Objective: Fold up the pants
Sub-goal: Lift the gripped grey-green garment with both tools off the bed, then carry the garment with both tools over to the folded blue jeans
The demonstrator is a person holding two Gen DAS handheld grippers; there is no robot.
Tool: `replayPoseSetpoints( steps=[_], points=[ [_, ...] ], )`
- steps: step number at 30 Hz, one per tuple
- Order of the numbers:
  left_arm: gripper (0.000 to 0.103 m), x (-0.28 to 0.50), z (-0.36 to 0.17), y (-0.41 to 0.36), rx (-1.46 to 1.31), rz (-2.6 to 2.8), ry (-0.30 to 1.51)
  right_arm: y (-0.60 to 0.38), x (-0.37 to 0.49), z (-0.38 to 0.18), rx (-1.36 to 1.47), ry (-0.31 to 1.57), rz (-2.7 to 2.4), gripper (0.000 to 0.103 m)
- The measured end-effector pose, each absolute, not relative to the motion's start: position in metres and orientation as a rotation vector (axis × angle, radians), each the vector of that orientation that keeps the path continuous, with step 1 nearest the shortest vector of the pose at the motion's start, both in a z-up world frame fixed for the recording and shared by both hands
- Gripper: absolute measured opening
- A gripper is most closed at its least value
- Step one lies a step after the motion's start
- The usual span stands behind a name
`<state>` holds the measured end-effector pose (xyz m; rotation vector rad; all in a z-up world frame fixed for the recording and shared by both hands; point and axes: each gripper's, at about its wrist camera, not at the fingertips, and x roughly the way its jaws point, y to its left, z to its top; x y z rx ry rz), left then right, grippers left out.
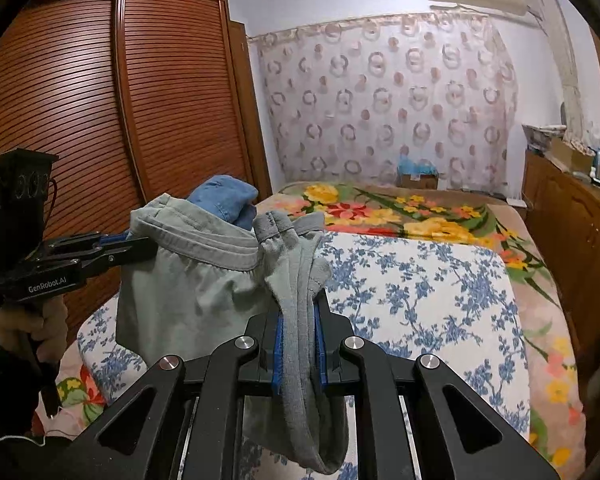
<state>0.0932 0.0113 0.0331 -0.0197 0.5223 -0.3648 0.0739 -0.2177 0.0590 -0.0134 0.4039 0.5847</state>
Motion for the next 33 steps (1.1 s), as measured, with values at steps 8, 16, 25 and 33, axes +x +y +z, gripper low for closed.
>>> replayPoseSetpoints(
  steps=[8, 16, 25, 33],
  points=[
    [0.018, 0.115, 0.028, 0.018, -0.023, -0.337, 0.541, -0.207, 0.107, 0.059, -0.02, 0.418, 0.617, 0.013],
    [0.018, 0.143, 0.016, 0.031, -0.021, -0.283, 0.57, -0.187, 0.161, 0.059, -0.035, 0.437, 0.665, 0.013],
    [0.018, 0.166, 0.022, 0.063, -0.034, -0.22, 0.559, -0.147, 0.229, 0.075, -0.095, 0.429, 0.736, 0.013],
    [0.018, 0.173, 0.046, 0.1, -0.025, -0.128, 0.505, -0.11, 0.287, 0.093, -0.144, 0.365, 0.797, 0.013]
  ],
)
